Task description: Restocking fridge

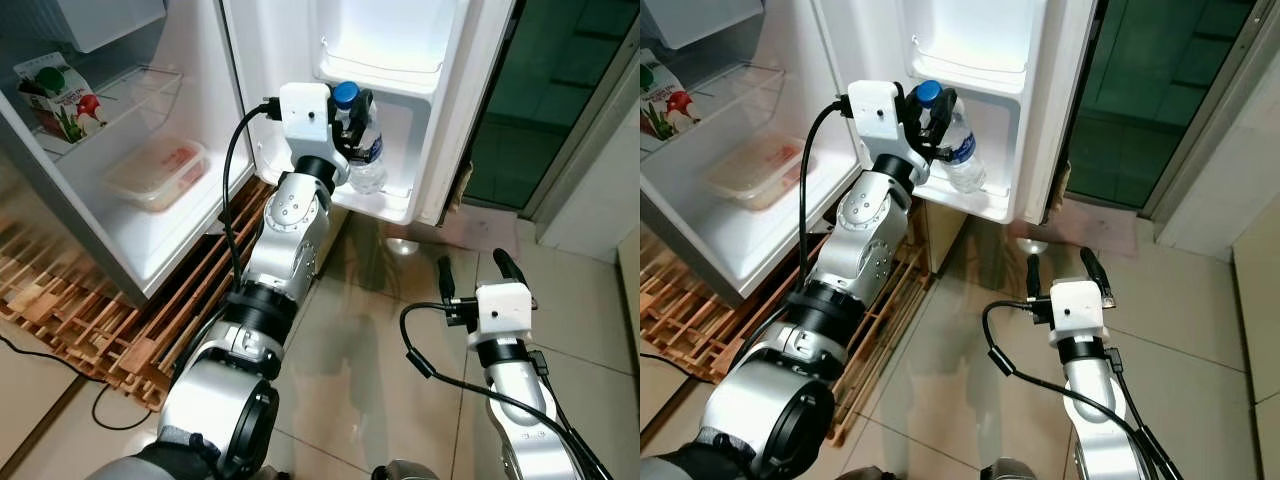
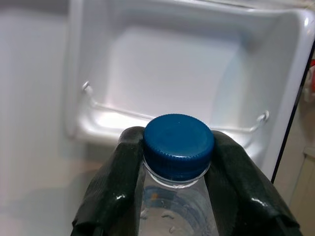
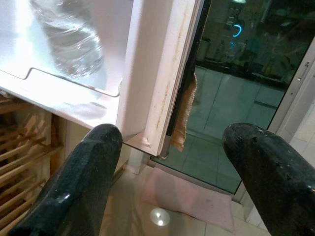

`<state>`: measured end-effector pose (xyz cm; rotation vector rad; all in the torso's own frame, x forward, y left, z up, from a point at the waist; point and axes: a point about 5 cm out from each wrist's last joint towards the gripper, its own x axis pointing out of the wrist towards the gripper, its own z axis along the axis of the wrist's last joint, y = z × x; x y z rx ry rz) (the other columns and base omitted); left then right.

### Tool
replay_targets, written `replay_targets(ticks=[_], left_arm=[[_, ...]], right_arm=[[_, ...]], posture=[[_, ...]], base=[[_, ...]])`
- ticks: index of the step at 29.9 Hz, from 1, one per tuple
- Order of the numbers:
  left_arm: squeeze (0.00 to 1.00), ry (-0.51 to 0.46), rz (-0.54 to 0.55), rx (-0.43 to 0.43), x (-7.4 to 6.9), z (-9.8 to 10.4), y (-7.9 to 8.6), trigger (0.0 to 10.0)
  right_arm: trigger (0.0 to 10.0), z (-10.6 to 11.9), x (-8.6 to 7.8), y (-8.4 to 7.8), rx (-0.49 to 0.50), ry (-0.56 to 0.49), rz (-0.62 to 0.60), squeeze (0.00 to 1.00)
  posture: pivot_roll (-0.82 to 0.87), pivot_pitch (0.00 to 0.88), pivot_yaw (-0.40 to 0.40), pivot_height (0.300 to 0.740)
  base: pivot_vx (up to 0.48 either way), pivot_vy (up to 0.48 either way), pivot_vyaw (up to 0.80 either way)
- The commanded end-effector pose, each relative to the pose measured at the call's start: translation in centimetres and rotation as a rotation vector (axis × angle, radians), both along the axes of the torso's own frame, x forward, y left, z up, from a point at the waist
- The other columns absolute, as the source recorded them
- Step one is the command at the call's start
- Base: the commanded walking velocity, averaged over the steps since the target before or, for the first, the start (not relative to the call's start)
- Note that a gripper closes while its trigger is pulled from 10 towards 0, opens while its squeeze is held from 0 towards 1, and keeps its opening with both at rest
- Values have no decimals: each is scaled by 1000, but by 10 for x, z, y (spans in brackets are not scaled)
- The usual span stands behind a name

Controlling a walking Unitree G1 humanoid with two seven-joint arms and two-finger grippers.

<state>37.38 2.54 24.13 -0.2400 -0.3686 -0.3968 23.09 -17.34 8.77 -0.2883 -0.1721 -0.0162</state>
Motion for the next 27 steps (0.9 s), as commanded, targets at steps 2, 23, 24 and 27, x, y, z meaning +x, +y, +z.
replay_targets(ticks=[2, 23, 24, 27], left_arm=[[0, -98, -153, -143, -21, 43, -57, 10000], [0, -61, -191, -90, -34, 13, -92, 10000], [0, -46, -184, -75, -35, 5, -95, 10000], [0, -44, -193, -39, -39, -2, -100, 10000]], right_arm=[[10000, -1, -5, 0, 2, 8, -16, 0], [10000, -6, -18, 5, 13, 34, -68, 0], [10000, -7, -19, 5, 13, 37, -74, 0], [10000, -8, -20, 4, 14, 38, -81, 0]], posture=[[-240, 67, 97, 732], [-286, 72, 153, 732], [-291, 70, 155, 732], [-297, 69, 159, 732]], base=[[0, 0, 0], [0, 0, 0], [0, 0, 0], [0, 0, 0]])
